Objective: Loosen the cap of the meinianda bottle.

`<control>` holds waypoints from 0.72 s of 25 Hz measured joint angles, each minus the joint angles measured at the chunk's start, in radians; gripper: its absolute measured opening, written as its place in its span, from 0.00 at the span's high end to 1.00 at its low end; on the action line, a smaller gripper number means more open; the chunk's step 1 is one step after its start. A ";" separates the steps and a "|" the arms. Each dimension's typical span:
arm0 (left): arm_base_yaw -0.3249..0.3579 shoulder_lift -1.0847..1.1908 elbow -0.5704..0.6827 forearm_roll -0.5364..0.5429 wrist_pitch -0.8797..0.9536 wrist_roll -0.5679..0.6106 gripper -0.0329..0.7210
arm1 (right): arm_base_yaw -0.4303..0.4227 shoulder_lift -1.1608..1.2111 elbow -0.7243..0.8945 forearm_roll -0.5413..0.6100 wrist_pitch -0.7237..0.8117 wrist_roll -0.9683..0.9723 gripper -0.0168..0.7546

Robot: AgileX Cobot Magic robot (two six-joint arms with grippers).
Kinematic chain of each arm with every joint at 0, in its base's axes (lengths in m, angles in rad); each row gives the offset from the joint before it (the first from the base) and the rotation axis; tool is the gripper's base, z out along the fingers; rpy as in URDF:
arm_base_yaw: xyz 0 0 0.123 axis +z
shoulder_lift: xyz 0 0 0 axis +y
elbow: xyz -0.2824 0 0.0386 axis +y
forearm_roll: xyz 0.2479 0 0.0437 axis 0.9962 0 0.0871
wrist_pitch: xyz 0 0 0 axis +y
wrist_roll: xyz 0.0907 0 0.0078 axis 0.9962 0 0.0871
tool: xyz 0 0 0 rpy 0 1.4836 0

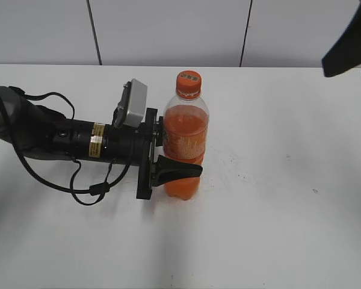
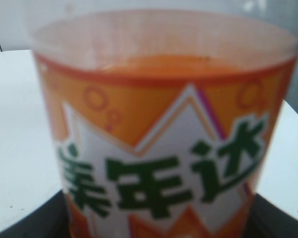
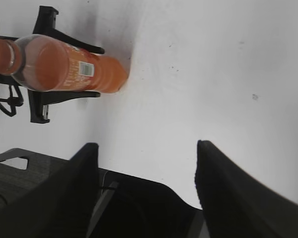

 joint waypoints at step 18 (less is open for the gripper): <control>0.000 0.000 0.000 0.000 0.000 0.000 0.40 | 0.260 0.341 -0.333 -0.083 0.037 0.354 0.33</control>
